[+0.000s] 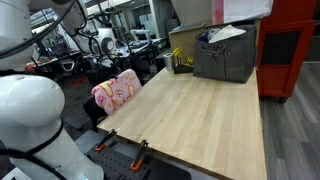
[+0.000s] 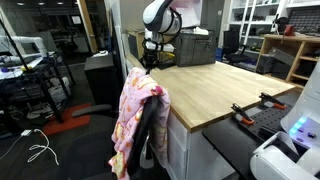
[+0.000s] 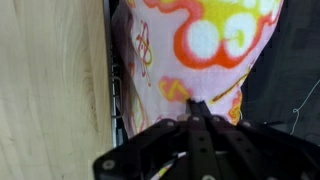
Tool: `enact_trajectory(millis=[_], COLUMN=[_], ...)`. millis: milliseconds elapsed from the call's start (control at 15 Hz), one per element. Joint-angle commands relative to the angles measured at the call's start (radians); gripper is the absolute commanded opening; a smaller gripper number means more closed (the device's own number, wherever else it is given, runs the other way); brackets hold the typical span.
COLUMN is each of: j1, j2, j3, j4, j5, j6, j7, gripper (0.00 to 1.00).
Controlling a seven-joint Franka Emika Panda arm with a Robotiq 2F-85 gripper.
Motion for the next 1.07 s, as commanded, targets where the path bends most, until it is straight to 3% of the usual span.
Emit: enact_trajectory(millis=[0, 333, 400, 467, 667, 1000], j1=[0.014, 0.012, 0.014, 0.017, 0.025, 0.017], j2=[-0.025, -0.066, -0.072, -0.08, -0.12, -0.253], j3=[-0.003, -0.005, -0.009, -0.015, -0.025, -0.024], j4=[-0.032, -0.056, -0.059, -0.065, -0.122, -0.311], j5=[0.009, 0.014, 0.008, 0.0, 0.0, 0.063], j6=[0.012, 0.007, 0.006, 0.007, 0.02, 0.038], j7=[0.038, 0.063, 0.072, 0.081, 0.137, 0.318], gripper=[0.0, 0.0, 0.05, 0.27, 0.36, 0.73])
